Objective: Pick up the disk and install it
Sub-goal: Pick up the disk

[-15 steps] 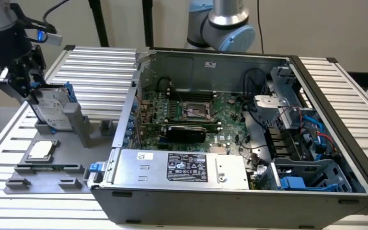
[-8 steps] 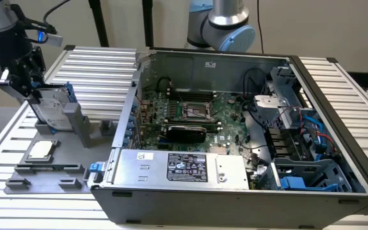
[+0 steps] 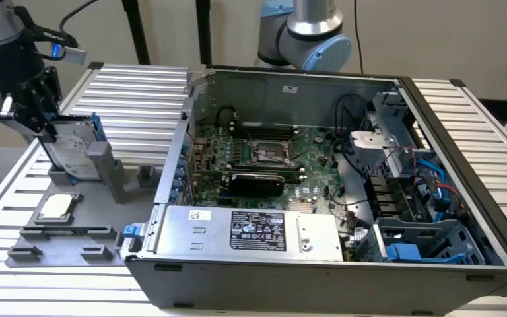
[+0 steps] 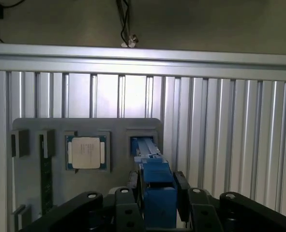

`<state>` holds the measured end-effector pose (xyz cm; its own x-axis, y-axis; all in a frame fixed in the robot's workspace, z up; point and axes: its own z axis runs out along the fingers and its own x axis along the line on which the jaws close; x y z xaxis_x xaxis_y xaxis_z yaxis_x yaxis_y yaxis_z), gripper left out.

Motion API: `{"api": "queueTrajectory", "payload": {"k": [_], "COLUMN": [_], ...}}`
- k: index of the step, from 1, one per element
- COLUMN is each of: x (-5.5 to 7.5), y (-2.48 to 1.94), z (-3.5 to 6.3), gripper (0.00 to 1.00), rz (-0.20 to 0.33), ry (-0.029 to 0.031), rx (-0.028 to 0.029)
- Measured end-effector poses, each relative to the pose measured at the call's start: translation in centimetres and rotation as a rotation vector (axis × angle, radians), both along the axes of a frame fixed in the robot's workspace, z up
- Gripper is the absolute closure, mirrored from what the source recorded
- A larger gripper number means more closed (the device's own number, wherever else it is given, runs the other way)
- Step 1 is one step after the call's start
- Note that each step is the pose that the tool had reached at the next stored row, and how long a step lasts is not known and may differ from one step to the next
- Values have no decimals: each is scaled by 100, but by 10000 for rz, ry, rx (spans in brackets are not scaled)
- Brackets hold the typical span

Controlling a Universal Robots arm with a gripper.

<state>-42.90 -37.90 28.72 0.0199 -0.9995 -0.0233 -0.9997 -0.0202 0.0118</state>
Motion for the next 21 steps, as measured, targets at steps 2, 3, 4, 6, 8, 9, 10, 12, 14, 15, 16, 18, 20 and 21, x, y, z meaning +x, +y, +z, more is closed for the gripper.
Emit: {"api": "queueTrajectory", "payload": {"k": [2, 3, 4, 6, 8, 9, 10, 12, 14, 15, 16, 18, 20, 21], "x": [0, 0, 0, 0, 0, 0, 0, 0, 0, 0, 0, 0, 0, 0], "y": [-7, -11, -16, -27, -42, -50, -59, -79, -101, -110, -119, -128, -128, -128], "z": [0, 0, 0, 0, 0, 0, 1, 0, 0, 0, 0, 0, 0, 0], "gripper": [100, 100, 100, 100, 100, 100, 100, 100, 100, 100, 100, 100, 100, 100], "rz": [1, 1, 1, 0, 0, 0, 0, 0, 0, 1, 0, 1, -1, 0], "ry": [0, 1, 1, 1, 0, 1, 1, 1, 0, 0, 0, 1, 0, 0], "rx": [-1, 0, 1, 0, 0, -1, 0, 0, 3, 5, 8, 19, 21, 21]}}
